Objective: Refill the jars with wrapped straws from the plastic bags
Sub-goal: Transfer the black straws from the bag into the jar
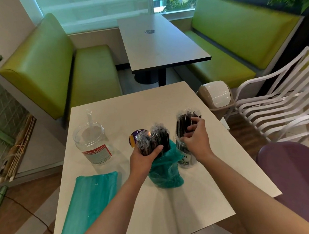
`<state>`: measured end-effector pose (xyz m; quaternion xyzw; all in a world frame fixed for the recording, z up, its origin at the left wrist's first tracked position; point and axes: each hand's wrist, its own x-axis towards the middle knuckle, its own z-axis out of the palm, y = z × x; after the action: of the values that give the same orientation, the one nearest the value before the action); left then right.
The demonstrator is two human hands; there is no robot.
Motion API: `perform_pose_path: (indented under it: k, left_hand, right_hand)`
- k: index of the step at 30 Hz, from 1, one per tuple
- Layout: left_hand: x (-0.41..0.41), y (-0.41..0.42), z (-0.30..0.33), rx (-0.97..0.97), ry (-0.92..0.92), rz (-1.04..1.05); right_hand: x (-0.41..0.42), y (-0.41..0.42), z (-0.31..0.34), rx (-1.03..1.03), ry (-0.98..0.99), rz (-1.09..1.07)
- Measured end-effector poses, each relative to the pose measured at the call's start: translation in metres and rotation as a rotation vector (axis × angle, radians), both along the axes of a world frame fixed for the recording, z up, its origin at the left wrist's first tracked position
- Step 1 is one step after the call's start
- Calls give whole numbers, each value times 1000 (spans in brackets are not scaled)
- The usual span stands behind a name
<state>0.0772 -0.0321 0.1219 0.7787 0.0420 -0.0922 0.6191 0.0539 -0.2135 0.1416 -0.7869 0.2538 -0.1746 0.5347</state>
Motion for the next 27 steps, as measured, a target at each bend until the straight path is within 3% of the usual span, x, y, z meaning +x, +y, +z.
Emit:
perform_pose_path:
  k: [4, 6, 9, 13, 18, 27]
  left_hand:
    - [1, 0, -1, -6, 0, -8]
    - [1, -1, -3, -3, -3, -10]
    - [3, -2, -5, -8, -5, -27]
    - [4, -1, -8, -29, -2, -55]
    - [4, -1, -9, -46, -12, -67]
    - [4, -4, -8, -33, -34, -19]
  right_hand:
    - [-6, 7, 3, -194, -104, -69]
    - [-9, 15, 7, -245, -120, 41]
    - [-9, 25, 8, -123, -7, 284]
    - [-6, 26, 2, -7, 159, 406]
    - [-8, 25, -4, -173, 126, 317]
    - [-15, 26, 1, 28, 124, 308]
